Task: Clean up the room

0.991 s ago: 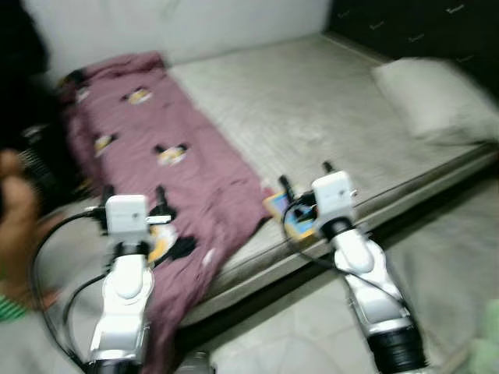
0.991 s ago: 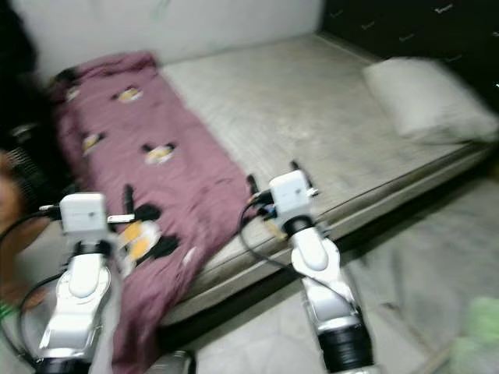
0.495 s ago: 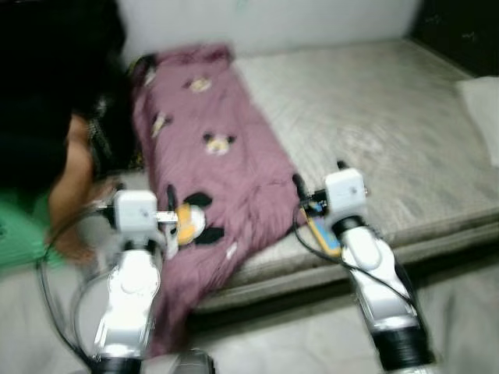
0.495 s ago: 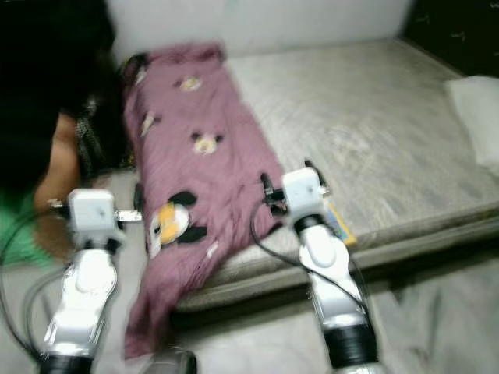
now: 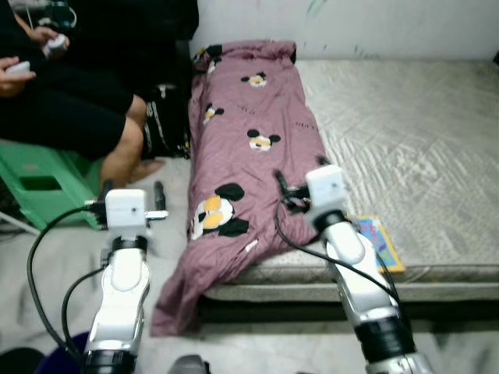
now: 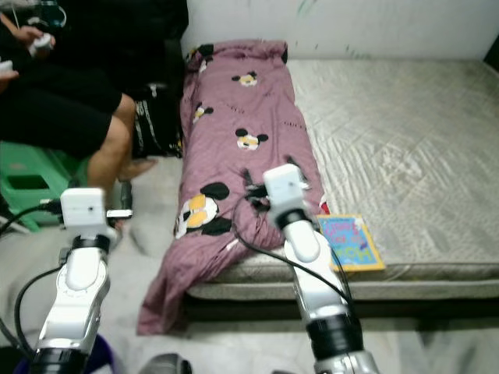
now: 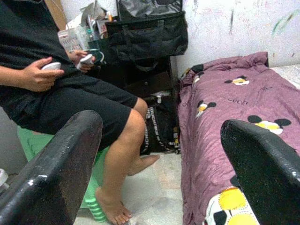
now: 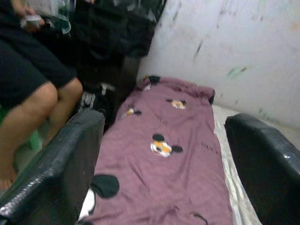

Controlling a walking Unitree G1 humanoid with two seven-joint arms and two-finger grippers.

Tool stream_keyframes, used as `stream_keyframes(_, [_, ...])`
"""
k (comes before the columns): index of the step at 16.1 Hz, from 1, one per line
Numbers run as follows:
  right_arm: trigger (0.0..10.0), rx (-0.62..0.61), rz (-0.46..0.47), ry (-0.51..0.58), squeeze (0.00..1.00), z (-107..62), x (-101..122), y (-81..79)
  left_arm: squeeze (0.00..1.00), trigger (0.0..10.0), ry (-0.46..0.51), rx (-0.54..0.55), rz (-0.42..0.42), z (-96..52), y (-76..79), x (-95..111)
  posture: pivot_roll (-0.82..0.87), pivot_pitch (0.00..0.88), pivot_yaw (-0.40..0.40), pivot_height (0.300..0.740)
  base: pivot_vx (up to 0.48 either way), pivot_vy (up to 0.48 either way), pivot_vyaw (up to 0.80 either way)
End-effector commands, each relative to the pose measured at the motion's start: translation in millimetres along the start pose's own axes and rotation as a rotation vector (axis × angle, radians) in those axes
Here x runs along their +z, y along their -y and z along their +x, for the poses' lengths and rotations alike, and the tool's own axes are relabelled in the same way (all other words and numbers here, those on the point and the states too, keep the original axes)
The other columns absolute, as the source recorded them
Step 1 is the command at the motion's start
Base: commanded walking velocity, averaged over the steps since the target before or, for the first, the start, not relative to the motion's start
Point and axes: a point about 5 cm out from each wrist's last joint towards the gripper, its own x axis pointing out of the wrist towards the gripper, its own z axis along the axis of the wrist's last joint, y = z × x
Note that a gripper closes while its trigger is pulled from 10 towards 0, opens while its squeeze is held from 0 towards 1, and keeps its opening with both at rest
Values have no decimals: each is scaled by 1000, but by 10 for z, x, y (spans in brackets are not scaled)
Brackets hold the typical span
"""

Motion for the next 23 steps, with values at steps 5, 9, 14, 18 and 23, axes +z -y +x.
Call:
stream_keyframes(5, [10000, -42, 27, 0, 0, 64, -29, 72, 0, 10000, 37, -39, -24, 88, 97, 74, -43, 0, 1, 740, 0, 0, 0])
stream_keyframes(9, [10000, -83, 47, -1, 0, 65, -53, 143, 0, 10000, 36, -8, -88, 70, -4, 88, -36, 0, -2, 740, 0, 0, 0])
stream_keyframes(14, [10000, -87, 64, -11, 0, 62, -75, 159, 0, 10000, 35, -44, -141, 22, 22, 57, -39, 0, -11, 740, 162, 0, -160])
stream_keyframes(18, [10000, -87, 63, -8, 0, 57, -71, 163, 0, 10000, 40, -55, -143, 19, 38, 71, -42, 0, -12, 740, 354, 0, -477])
stream_keyframes(23, [10000, -85, 61, -7, 0, 61, -72, 159, 0, 10000, 54, -71, -138, 25, 55, 94, -41, 0, -11, 740, 371, 0, 0])
